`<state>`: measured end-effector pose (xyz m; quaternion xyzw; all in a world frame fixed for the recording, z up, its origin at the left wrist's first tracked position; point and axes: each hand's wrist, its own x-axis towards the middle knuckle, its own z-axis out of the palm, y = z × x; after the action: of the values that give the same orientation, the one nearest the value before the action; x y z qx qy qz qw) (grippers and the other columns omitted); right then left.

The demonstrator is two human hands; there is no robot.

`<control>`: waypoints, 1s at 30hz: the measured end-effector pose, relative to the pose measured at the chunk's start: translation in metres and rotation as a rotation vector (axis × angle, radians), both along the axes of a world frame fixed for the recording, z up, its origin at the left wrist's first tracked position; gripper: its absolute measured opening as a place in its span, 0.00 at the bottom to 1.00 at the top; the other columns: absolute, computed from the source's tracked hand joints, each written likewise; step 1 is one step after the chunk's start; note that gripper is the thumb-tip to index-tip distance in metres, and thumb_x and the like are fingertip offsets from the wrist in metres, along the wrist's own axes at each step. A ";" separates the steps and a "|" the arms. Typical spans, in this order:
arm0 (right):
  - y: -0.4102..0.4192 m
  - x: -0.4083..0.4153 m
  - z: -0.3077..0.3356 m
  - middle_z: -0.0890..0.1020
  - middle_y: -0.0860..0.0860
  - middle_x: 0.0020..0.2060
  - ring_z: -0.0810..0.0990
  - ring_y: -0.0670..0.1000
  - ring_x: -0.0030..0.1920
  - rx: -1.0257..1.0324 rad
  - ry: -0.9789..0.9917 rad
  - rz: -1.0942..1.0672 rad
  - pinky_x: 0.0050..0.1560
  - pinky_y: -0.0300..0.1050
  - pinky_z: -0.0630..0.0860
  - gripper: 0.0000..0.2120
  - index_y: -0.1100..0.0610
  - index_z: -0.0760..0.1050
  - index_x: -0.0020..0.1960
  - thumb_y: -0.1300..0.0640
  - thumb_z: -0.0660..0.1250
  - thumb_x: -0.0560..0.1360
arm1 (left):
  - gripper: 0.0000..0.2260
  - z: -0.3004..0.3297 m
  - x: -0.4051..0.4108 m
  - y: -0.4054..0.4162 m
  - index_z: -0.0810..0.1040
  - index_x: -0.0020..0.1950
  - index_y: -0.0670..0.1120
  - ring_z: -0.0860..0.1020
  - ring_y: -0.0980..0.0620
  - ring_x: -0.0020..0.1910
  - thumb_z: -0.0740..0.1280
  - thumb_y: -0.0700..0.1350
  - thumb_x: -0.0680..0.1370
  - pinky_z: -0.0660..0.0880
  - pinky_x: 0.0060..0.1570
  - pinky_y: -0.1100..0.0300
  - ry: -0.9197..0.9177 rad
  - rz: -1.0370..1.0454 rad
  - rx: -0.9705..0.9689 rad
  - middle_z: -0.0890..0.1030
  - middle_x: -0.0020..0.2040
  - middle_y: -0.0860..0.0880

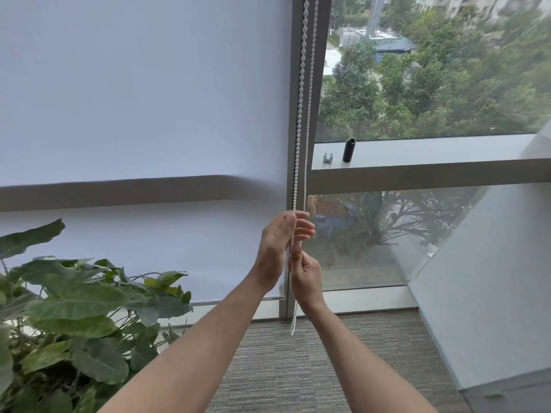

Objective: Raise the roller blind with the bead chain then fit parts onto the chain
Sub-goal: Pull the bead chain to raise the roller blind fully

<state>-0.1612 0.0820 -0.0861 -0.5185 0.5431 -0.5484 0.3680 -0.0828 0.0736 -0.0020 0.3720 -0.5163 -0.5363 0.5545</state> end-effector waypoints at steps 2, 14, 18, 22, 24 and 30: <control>-0.001 0.000 0.002 0.68 0.42 0.21 0.63 0.43 0.25 0.003 -0.019 -0.006 0.29 0.37 0.59 0.25 0.44 0.66 0.25 0.47 0.54 0.82 | 0.16 0.007 -0.007 0.000 0.79 0.54 0.42 0.78 0.48 0.40 0.56 0.50 0.83 0.75 0.45 0.52 0.031 -0.007 -0.005 0.79 0.39 0.45; -0.011 -0.020 0.013 0.82 0.57 0.42 0.81 0.55 0.44 0.141 -0.287 0.214 0.50 0.55 0.77 0.25 0.55 0.82 0.55 0.38 0.57 0.78 | 0.17 -0.001 -0.010 -0.001 0.74 0.34 0.51 0.64 0.57 0.24 0.56 0.50 0.81 0.64 0.25 0.63 -0.019 0.113 -0.007 0.67 0.25 0.55; -0.026 -0.019 0.047 0.87 0.52 0.49 0.85 0.50 0.53 0.118 -0.264 0.161 0.51 0.44 0.78 0.29 0.49 0.83 0.54 0.28 0.57 0.74 | 0.18 -0.002 -0.011 -0.002 0.72 0.34 0.48 0.66 0.58 0.27 0.55 0.44 0.83 0.68 0.34 0.57 -0.022 0.110 -0.021 0.70 0.25 0.57; -0.041 -0.012 0.089 0.86 0.51 0.40 0.85 0.51 0.44 0.031 -0.277 0.127 0.45 0.44 0.79 0.27 0.53 0.83 0.51 0.33 0.56 0.77 | 0.16 -0.002 -0.008 -0.005 0.71 0.34 0.47 0.63 0.56 0.29 0.56 0.41 0.82 0.61 0.32 0.59 0.000 0.111 -0.028 0.68 0.28 0.56; -0.045 -0.008 0.110 0.84 0.53 0.37 0.83 0.54 0.40 -0.024 -0.333 0.174 0.43 0.46 0.79 0.24 0.55 0.82 0.51 0.38 0.55 0.79 | 0.15 -0.008 -0.006 -0.004 0.71 0.34 0.48 0.61 0.55 0.29 0.56 0.43 0.81 0.60 0.31 0.59 -0.048 0.129 -0.004 0.66 0.28 0.54; -0.049 0.005 0.152 0.71 0.48 0.28 0.66 0.47 0.25 -0.145 -0.420 0.311 0.25 0.40 0.64 0.25 0.56 0.81 0.51 0.41 0.53 0.82 | 0.17 -0.046 0.004 0.016 0.73 0.32 0.53 0.62 0.56 0.26 0.55 0.46 0.80 0.60 0.29 0.60 -0.177 0.112 0.106 0.65 0.25 0.55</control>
<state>-0.1560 0.0332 0.0658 -0.4956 0.3277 -0.6184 0.5144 -0.0792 0.0892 -0.0480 0.4749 -0.5125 -0.4960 0.5156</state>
